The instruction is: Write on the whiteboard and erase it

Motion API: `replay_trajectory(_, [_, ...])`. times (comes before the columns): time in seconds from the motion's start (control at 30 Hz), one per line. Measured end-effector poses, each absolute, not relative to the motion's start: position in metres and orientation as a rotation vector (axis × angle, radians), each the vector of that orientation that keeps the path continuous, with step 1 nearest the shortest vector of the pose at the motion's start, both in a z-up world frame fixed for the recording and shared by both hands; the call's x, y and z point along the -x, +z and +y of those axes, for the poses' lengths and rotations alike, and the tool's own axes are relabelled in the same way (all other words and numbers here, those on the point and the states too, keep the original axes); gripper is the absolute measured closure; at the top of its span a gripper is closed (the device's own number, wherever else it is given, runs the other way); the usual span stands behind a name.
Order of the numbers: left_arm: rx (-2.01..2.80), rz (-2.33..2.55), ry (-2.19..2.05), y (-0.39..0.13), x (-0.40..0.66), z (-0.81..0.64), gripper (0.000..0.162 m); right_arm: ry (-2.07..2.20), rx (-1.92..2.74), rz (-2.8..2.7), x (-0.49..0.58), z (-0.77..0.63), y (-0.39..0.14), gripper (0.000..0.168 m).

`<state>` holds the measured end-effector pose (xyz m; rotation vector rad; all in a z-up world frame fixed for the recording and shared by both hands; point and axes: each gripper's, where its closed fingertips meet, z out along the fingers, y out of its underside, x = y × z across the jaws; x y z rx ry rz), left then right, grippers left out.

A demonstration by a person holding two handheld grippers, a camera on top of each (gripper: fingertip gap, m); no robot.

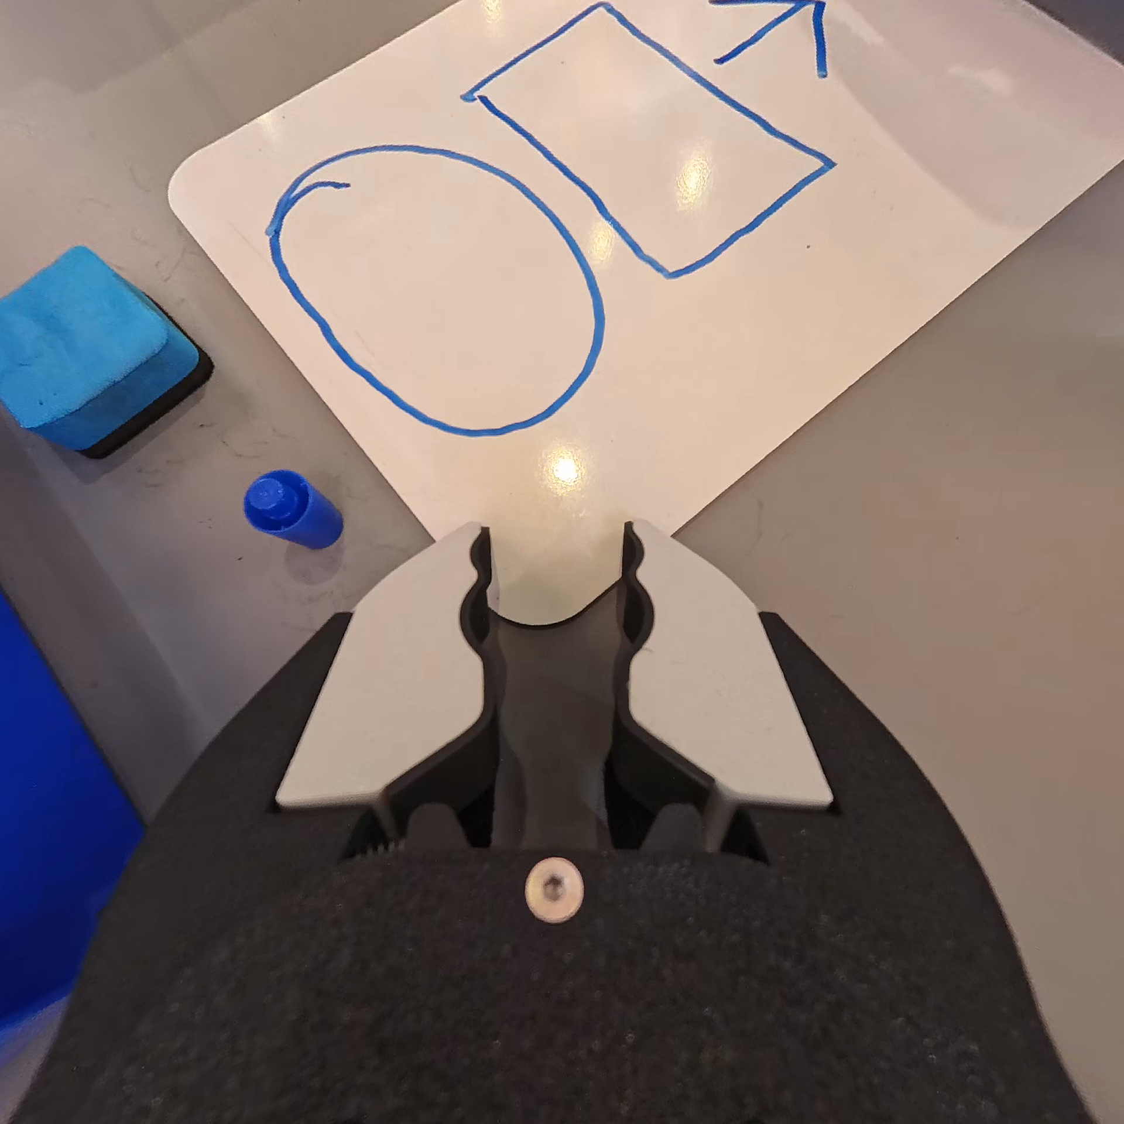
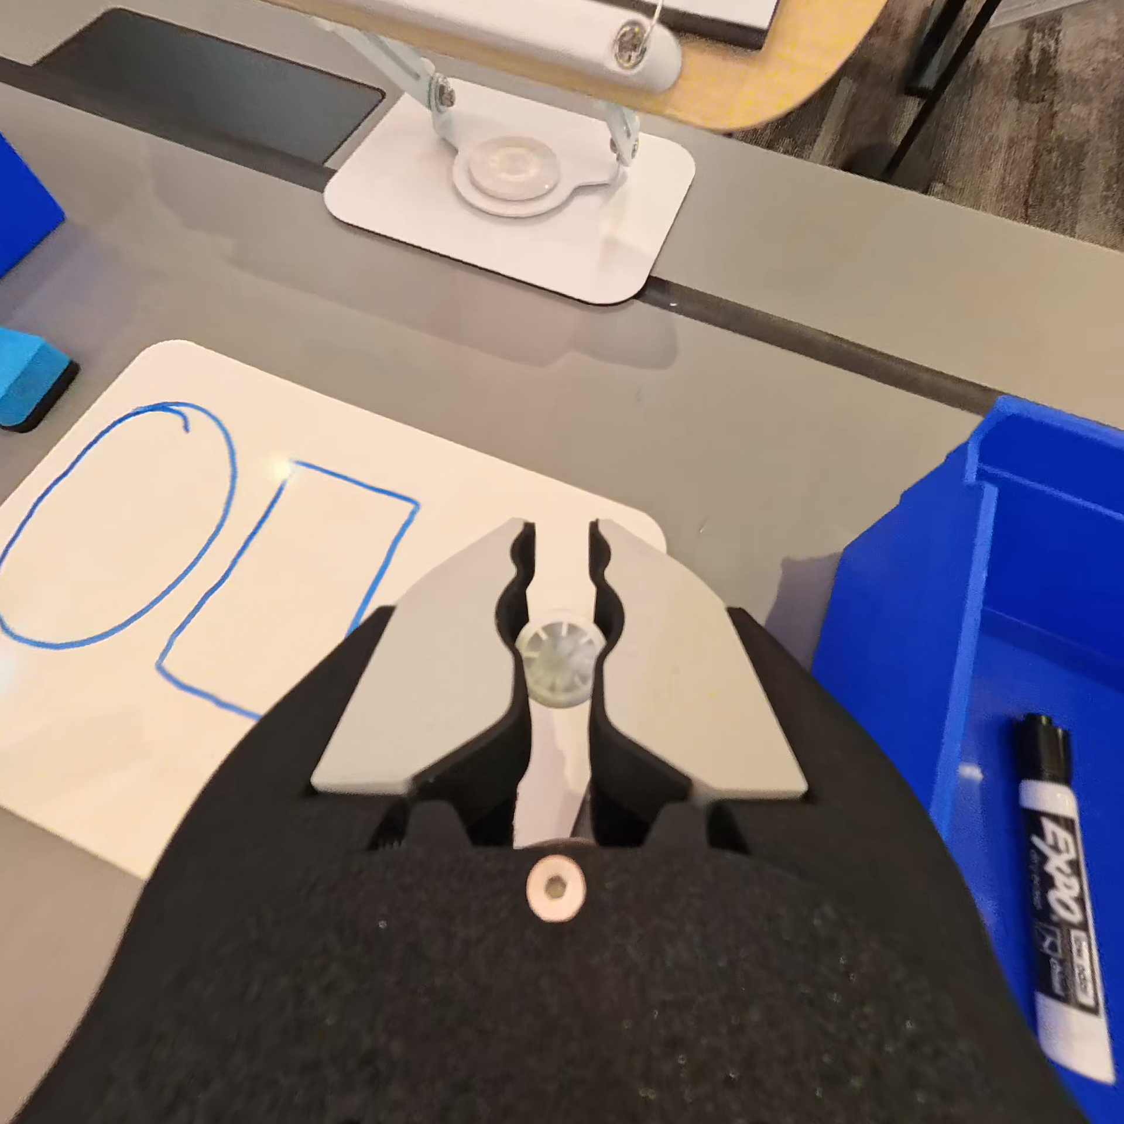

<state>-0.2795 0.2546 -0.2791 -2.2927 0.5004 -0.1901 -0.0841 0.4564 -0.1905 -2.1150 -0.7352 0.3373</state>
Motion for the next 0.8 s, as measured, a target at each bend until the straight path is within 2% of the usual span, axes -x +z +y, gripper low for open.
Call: replay_trajectory(0.8, [2.293,0.5,-0.192,-0.279,0.279,0.255,0.121,0.351,2.146,-0.762,0.093,0.48,-0.211,0.151])
